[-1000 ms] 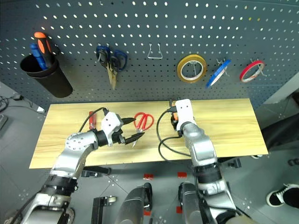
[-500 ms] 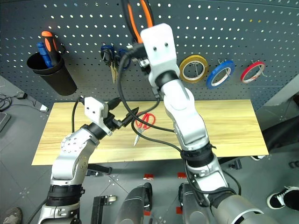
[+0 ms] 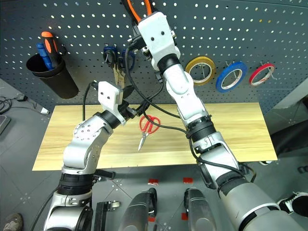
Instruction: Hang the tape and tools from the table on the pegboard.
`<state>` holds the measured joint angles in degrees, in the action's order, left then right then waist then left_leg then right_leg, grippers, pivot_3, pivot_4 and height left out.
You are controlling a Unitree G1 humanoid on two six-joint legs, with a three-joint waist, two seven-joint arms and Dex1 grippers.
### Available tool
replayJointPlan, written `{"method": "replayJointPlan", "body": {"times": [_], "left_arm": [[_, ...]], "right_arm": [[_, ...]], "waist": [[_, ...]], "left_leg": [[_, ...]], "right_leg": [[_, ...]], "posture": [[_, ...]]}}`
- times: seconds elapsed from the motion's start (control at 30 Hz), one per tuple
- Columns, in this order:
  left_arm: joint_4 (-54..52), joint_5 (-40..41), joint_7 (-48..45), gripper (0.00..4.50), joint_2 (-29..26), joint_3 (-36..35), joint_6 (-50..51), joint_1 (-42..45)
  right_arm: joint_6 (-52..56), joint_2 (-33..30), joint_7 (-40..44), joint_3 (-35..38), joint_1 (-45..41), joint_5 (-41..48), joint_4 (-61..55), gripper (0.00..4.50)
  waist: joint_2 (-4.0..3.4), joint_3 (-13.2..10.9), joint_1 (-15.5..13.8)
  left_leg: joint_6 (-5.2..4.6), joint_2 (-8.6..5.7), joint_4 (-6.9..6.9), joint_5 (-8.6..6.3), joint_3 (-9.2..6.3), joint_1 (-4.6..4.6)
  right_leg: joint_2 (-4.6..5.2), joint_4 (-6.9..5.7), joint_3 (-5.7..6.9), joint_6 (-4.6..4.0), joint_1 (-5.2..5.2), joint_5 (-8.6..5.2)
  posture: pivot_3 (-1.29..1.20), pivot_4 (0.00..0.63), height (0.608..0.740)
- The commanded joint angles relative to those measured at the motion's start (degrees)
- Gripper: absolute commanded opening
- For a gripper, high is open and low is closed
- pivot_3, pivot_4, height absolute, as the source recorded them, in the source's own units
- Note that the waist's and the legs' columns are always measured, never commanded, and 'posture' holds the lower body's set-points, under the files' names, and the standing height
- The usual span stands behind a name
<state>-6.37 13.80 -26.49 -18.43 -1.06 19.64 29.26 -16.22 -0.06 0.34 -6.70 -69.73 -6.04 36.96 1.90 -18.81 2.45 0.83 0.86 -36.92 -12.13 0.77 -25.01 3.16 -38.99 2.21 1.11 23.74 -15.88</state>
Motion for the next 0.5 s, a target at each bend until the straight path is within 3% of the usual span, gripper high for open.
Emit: {"method": "replayJointPlan", "body": {"times": [0.03, 0.3, 0.5], "left_arm": [[-0.39, -0.53, 1.10, 3.91, 0.94, 0.36, -0.43, 1.38], [1.53, -1.07, 1.49, 3.91, 1.00, 0.29, -1.45, 3.14], [1.38, -1.84, 1.80, 3.91, 1.24, 0.71, -1.78, 2.57]], "right_arm": [[-4.97, -0.24, -1.15, 1.42, -3.58, -0.31, 2.68, 2.51], [-12.04, -2.99, -2.53, 1.99, -6.28, -1.89, 14.72, 2.51], [-13.61, -3.78, -2.77, 2.41, -4.88, -1.89, 17.22, 2.51]], "waist": [[0.00, -0.01, -0.13], [-0.01, -0.08, -0.79], [-0.02, -0.13, -0.81]], "left_leg": [[0.00, 0.00, 0.00, 0.00, 0.00, 0.00], [0.00, -0.02, -0.02, 0.00, 0.01, 0.00], [0.00, -0.01, 0.00, 0.00, 0.01, -0.01]], "right_leg": [[0.00, 0.01, -0.01, 0.00, 0.00, 0.00], [0.02, 0.00, -0.01, 0.00, 0.00, 0.00], [0.03, 0.01, -0.02, -0.01, 0.00, 0.00]], "posture": [[-0.01, 0.321, 0.740], [0.03, 0.337, 0.740], [0.04, 0.348, 0.740]]}}
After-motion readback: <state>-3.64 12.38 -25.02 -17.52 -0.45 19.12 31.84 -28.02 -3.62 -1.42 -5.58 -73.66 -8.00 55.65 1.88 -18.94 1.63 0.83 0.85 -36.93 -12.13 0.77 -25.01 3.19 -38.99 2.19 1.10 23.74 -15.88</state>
